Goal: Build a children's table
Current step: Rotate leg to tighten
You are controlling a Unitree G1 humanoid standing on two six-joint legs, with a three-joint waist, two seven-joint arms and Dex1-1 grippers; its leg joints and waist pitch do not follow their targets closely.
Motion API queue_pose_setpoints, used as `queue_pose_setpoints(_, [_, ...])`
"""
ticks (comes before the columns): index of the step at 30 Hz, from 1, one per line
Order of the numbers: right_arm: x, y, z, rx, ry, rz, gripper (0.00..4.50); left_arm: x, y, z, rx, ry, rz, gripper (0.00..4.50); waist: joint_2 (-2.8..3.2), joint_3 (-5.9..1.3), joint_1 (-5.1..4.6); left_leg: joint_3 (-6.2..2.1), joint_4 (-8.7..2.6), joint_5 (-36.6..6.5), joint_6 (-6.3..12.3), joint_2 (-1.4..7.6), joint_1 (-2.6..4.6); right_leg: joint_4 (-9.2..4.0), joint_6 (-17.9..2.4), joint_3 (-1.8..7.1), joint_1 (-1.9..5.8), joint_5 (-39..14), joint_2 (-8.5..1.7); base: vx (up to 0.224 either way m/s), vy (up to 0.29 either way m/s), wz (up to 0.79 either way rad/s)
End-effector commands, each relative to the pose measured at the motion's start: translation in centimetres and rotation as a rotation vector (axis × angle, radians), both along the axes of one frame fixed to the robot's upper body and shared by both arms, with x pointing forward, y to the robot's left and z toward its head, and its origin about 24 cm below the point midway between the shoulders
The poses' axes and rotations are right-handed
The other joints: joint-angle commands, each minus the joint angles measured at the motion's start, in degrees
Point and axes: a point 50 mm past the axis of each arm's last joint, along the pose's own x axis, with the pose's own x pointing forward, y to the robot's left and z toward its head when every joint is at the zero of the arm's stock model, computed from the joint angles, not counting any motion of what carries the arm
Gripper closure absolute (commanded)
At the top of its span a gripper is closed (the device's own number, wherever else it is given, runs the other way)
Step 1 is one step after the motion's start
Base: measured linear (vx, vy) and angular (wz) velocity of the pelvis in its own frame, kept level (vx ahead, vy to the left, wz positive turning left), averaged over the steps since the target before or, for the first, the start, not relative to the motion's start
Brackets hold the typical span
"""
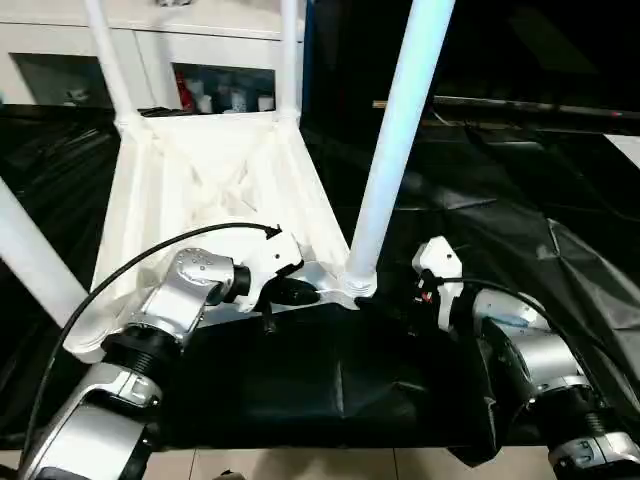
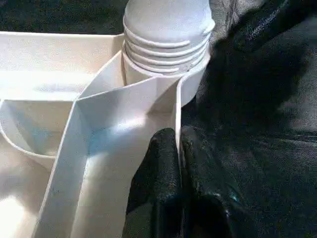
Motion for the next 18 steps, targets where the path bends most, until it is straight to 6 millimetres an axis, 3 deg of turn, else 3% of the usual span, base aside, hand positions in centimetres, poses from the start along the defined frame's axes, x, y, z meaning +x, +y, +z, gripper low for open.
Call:
queue_pose_setpoints(1, [0.2, 0.0, 0.5, -0.009, -0.028, 0.01, 0.18, -0.7, 0.6, -1.1, 0.025, 0.063, 0.007, 4.44, 0.17, -3.65, 0.16, -0.69, -3.53, -12.5, 1.58, 1.34, 0.55, -3.89, -12.7, 2.03, 2.74, -9.3, -3.16, 0.0, 0.0, 0.0])
queue_pose_setpoints(9, [0.3, 0.3, 0.6, -0.006, -0.039, 0.026, 0.18, -1.1, 0.3, -1.1, 0.027, 0.047, -0.034, 4.44, 0.19, -3.53, 0.2, -0.71, -3.62, -13.4, 1.4, 1.37, 0.59, -4.16, -12.1, 2.05, 2.71, -11.7, -3.25, 0.0, 0.0, 0.0])
queue_pose_setpoints(18, [1.1, 0.9, 0.8, -0.036, -0.063, 0.046, 0.18, -2.1, -0.8, -0.3, -0.045, 0.057, -0.139, 4.44, 0.25, -3.65, 0.23, -0.63, -3.56, -12.4, 1.45, 1.44, 0.61, -3.75, -13.1, 2.07, 2.7, -9.0, -3.18, 0.0, 0.0, 0.0])
